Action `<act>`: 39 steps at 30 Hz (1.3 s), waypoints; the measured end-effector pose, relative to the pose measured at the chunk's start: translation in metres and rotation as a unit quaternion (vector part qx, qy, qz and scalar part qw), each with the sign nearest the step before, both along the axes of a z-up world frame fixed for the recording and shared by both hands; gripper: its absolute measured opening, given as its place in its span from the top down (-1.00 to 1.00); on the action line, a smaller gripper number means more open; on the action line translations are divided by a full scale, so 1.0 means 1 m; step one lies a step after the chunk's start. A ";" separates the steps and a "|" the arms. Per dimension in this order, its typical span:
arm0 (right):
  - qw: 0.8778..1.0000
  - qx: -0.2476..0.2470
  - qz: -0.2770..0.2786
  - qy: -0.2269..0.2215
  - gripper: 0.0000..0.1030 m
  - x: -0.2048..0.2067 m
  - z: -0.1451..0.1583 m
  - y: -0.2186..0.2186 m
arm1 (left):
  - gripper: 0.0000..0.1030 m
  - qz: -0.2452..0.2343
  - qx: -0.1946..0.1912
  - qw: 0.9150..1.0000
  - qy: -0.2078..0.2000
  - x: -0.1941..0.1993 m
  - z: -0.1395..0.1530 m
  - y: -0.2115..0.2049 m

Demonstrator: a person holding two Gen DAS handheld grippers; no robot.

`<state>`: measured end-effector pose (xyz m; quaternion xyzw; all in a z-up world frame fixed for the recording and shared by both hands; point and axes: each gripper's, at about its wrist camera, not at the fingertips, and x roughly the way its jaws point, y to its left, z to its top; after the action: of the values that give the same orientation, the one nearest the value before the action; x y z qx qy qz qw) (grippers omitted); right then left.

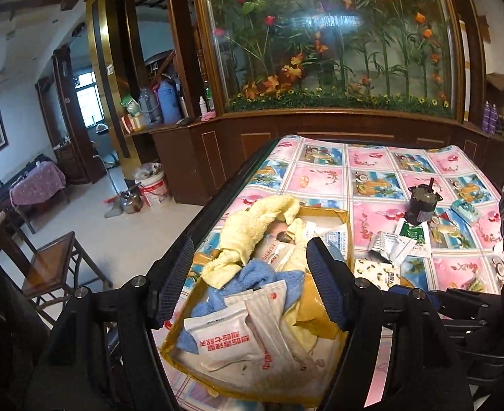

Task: Organize soft objects
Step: 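Reach left gripper to white instruction sheet while right reaches toward candy bag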

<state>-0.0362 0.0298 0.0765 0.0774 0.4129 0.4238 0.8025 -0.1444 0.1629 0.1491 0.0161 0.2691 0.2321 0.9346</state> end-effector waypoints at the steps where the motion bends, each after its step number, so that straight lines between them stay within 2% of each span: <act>1: 1.000 0.001 -0.002 0.001 0.06 0.000 0.000 -0.003 | -0.35 -0.002 0.001 1.000 0.002 0.001 -0.001 -0.002; 20: 0.999 0.011 -0.024 0.020 0.05 0.014 -0.014 -0.033 | -0.35 -0.019 0.014 0.999 0.029 0.018 -0.011 -0.024; 22: 0.999 0.011 -0.028 0.023 0.05 0.016 -0.016 -0.040 | -0.35 -0.027 0.007 0.999 0.035 0.023 -0.014 -0.024; 24: 0.999 0.014 -0.039 0.021 0.05 0.020 -0.014 -0.056 | -0.35 -0.045 -0.024 0.998 0.046 0.027 -0.018 -0.021; 27: 0.996 0.014 -0.082 0.010 0.05 0.029 -0.009 -0.098 | -0.35 -0.090 -0.096 0.989 0.063 0.038 -0.027 -0.015; 29: 0.992 0.010 -0.129 0.007 0.05 0.040 -0.006 -0.138 | -0.35 -0.124 -0.141 0.979 0.078 0.048 -0.036 -0.014; 33: 0.976 -0.008 -0.217 0.014 0.04 0.056 -0.014 -0.212 | -0.34 -0.170 -0.206 0.956 0.119 0.074 -0.055 -0.023; 35: 0.969 -0.005 -0.244 0.024 0.04 0.059 -0.018 -0.237 | -0.34 -0.178 -0.224 0.949 0.130 0.085 -0.062 -0.031; 36: 0.967 -0.003 -0.253 0.028 0.04 0.060 -0.020 -0.246 | -0.34 -0.180 -0.225 0.948 0.132 0.089 -0.065 -0.034; 39: 0.960 -0.002 -0.279 0.026 0.04 0.062 -0.023 -0.269 | -0.34 -0.191 -0.199 0.951 0.138 0.105 -0.063 -0.048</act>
<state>0.0260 -0.2395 0.0535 0.1995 0.3965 0.1798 0.8779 -0.0398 0.1148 0.0858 -0.0876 0.4283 -0.0131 0.8993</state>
